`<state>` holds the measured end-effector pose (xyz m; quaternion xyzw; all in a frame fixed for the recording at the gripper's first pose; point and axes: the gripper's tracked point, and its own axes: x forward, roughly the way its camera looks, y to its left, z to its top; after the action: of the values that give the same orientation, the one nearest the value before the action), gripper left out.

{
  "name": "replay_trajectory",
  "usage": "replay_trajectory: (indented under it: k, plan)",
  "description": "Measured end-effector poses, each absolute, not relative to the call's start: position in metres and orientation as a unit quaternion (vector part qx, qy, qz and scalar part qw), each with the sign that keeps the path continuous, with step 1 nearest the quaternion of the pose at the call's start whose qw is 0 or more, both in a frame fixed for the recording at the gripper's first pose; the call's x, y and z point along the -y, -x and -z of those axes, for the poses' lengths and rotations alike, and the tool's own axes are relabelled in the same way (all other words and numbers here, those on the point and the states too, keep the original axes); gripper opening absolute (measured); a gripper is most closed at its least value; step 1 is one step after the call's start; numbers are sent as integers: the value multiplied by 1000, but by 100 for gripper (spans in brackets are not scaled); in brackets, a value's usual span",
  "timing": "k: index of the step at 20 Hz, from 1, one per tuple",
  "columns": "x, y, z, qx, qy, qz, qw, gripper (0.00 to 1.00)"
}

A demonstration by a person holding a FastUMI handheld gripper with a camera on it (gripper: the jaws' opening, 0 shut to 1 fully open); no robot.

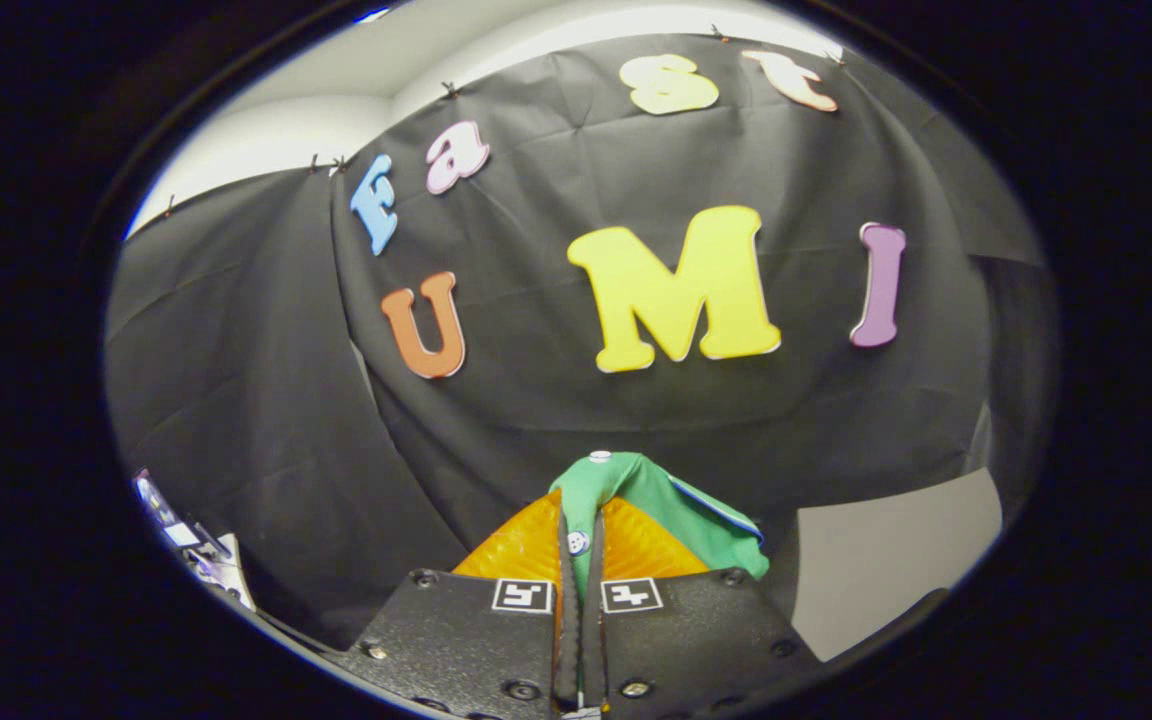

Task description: Put the clothes into the washing machine and then close the washing machine lid.

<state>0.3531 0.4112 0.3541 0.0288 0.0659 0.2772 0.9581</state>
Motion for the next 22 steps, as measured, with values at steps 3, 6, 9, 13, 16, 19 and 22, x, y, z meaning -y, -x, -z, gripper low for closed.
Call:
replay_trajectory:
  k: [3, 6, 9, 13, 16, 19, 22]
  plan:
    - [-439, -374, -318, -95, -25, -282, 954, 5]
    - [-457, -397, -276, -132, -17, -281, 950, 5]
    - [-470, -418, -231, -172, -16, -275, 946, 5]
    - [-479, -449, -178, -215, -12, -261, 941, 5]
    - [-482, -467, -143, -246, -8, -250, 936, 5]
    - [-481, -481, -108, -275, -4, -241, 931, 5]
    - [-479, -491, -72, -308, -2, -231, 923, 5]
